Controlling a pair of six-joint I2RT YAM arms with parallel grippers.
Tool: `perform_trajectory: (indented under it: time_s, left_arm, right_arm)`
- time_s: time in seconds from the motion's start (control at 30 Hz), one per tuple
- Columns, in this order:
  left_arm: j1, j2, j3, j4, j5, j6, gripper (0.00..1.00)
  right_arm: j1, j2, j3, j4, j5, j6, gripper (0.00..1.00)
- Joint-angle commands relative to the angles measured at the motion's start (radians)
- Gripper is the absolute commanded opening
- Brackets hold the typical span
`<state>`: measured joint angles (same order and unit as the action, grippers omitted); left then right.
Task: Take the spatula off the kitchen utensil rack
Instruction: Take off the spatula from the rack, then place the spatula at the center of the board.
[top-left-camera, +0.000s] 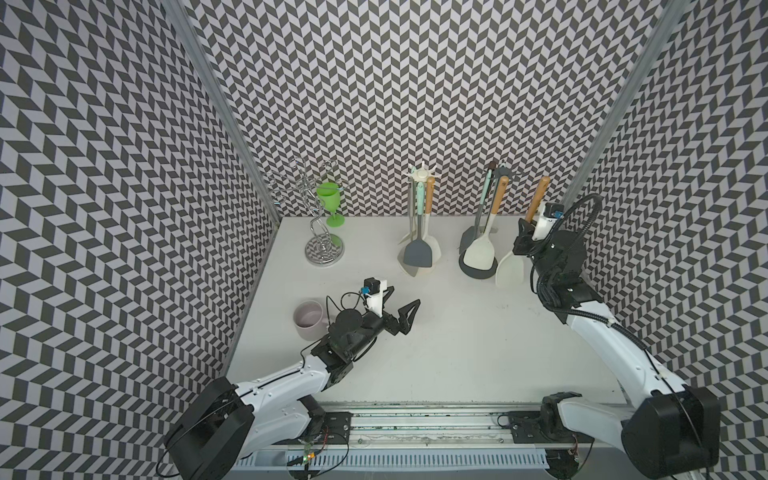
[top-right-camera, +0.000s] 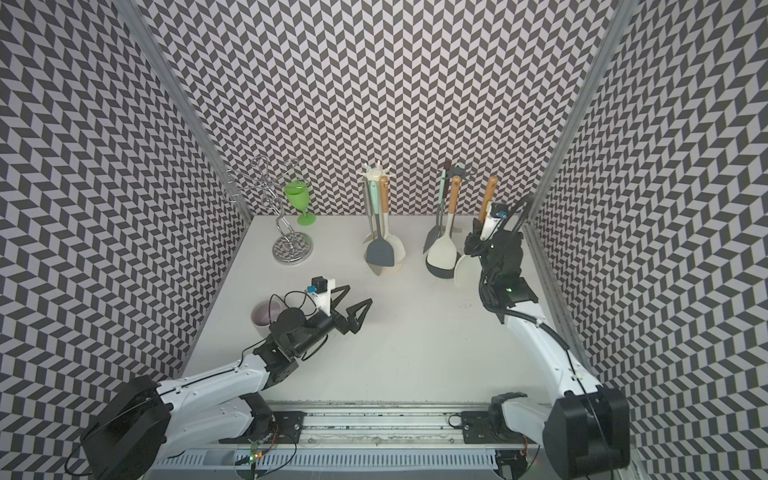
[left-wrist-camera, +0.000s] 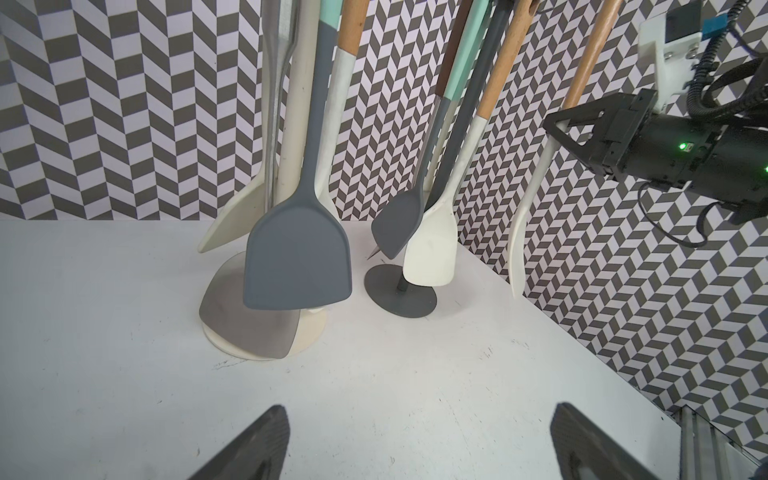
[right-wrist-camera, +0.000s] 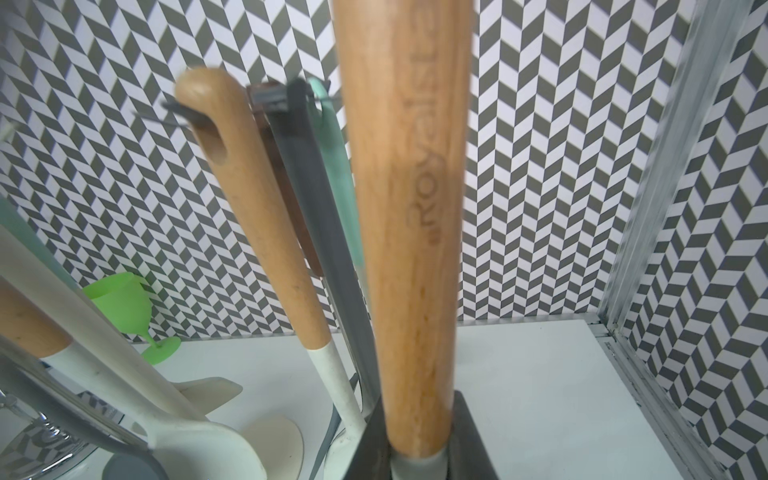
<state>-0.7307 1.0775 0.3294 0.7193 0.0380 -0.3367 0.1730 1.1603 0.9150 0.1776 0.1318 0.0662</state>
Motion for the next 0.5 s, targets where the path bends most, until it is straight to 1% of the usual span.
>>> perform_trajectory:
  time_s: [0.0, 0.13, 0.23, 0.37, 0.47]
  left_arm:
    - [-0.008, -0.035, 0.016, -0.018, -0.015, 0.02, 1.0]
    - [-0.014, -0.105, -0.002, -0.02, -0.011, 0.02, 1.0]
    - [-0.013, -0.167, -0.001, -0.05, -0.017, 0.018, 1.0]
    - [-0.014, -0.236, 0.008, -0.099, -0.024, 0.015, 1.0]
    - [-0.014, -0.267, 0.014, -0.118, -0.023, 0.004, 1.0]
  right_arm:
    - [0.052, -0.073, -0.014, 0.019, 0.032, -0.027, 0.0]
    - [0.19, -0.108, -0.049, 0.005, 0.091, -0.095, 0.0]
    - [0.3, -0.108, -0.071, 0.014, 0.138, -0.165, 0.0]
    - [0.446, -0.067, -0.104, 0.044, 0.204, -0.287, 0.0]
    - [0.551, -0.006, -0.123, 0.087, 0.272, -0.39, 0.0]
